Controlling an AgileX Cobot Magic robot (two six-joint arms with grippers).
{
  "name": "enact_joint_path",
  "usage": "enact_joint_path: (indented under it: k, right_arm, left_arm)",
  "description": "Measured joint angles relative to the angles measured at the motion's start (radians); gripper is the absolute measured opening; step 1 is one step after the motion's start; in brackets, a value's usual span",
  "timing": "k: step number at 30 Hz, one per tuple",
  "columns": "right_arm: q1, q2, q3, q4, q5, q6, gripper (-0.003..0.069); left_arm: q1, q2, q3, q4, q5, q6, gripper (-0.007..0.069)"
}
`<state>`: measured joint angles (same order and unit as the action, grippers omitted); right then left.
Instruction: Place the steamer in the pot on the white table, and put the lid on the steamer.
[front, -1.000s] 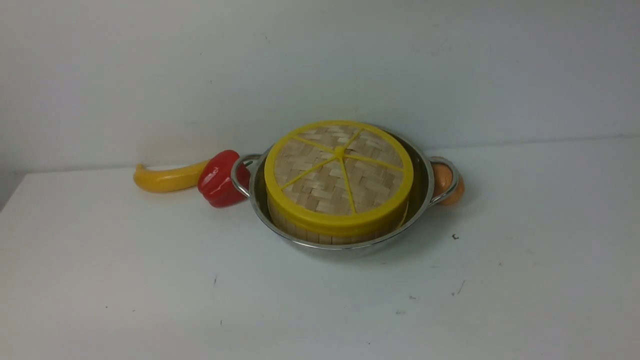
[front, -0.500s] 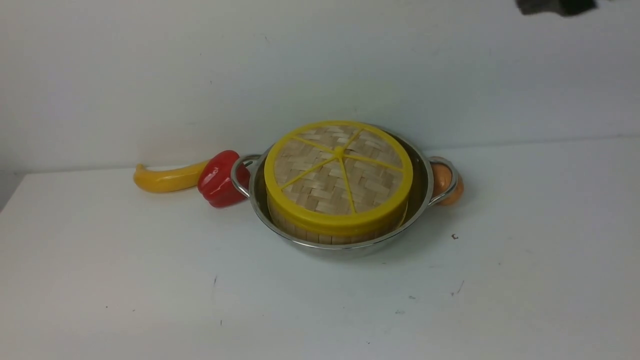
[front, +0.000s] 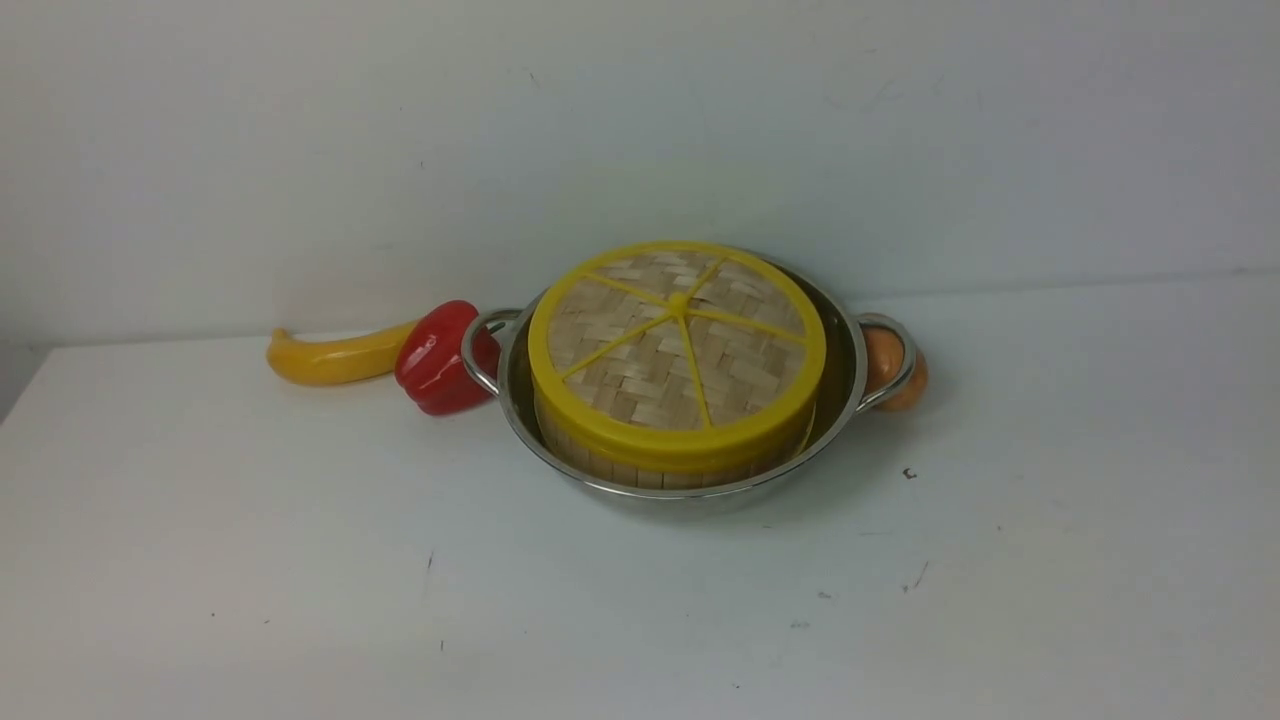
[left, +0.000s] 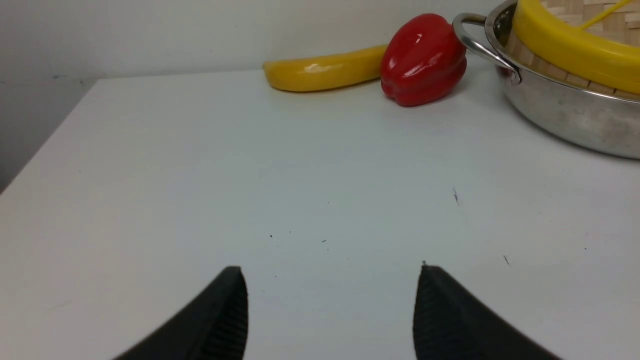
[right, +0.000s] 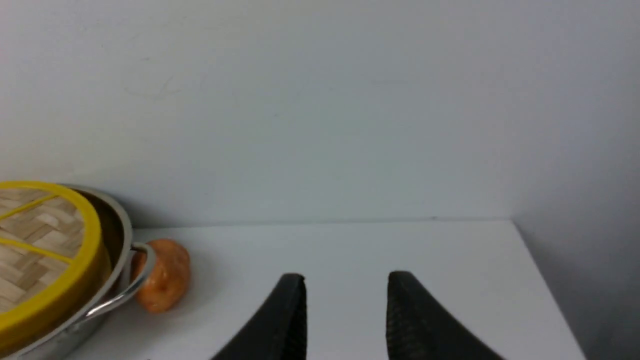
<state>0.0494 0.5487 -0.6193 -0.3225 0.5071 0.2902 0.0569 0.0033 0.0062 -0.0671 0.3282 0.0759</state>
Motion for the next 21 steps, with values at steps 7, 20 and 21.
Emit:
enact_joint_path:
  k: [7, 20, 21]
  right_arm:
    - [-0.010, -0.331, 0.299, -0.047, -0.137, 0.009, 0.0242]
    - [0.002, -0.508, 0.623, 0.015, -0.180, 0.109, 0.0242]
    - [0.010, -0.519, 0.627, 0.015, -0.180, 0.109, 0.0242]
  left_arm:
    - [0.000, 0.000, 0.000, 0.000, 0.000, 0.000, 0.0416]
    - [0.000, 0.000, 0.000, 0.000, 0.000, 0.000, 0.0416]
    - [0.000, 0.000, 0.000, 0.000, 0.000, 0.000, 0.0416]
